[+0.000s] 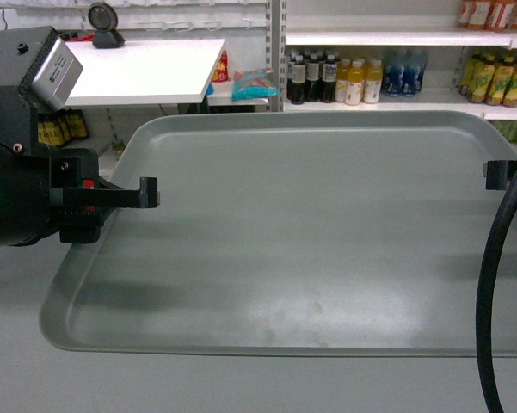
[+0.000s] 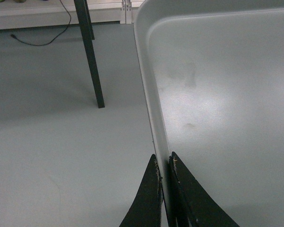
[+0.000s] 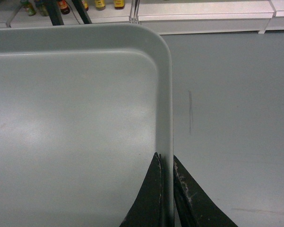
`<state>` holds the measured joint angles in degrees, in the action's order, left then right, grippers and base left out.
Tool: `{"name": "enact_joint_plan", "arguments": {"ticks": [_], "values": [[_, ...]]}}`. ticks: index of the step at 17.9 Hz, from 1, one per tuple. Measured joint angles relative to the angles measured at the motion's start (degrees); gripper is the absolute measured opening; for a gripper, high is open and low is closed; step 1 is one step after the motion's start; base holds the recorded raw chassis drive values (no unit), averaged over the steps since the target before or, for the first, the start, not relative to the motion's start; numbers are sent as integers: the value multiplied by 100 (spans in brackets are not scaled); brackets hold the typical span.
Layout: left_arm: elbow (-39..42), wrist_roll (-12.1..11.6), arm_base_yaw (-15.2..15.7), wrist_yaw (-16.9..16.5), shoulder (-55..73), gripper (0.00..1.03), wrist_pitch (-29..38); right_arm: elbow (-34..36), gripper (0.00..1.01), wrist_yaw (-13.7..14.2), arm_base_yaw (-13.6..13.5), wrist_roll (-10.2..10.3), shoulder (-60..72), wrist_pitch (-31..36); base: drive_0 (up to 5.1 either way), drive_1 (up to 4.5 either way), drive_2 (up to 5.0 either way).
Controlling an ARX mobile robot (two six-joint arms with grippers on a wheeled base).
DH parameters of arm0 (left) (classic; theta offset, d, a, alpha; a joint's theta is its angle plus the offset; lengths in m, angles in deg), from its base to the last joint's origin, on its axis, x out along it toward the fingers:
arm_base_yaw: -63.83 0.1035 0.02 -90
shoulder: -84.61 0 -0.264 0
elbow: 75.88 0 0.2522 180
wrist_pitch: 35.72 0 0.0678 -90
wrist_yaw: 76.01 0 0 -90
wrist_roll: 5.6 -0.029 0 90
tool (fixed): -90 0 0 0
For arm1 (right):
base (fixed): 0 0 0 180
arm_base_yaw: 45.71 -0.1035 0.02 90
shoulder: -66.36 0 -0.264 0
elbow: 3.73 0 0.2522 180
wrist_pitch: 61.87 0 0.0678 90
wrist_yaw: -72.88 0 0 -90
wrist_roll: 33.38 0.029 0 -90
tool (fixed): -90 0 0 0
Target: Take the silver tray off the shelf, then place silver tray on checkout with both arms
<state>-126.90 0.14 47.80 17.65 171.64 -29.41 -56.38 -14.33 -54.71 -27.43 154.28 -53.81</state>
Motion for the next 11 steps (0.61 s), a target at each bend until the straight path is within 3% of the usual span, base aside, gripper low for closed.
{"name": "enact_joint_plan", "arguments": {"ticks": [11], "values": [[-2,-11,0,0,0,3,7,0,3,-4,2,0,7,13,-508,237,237]]}}
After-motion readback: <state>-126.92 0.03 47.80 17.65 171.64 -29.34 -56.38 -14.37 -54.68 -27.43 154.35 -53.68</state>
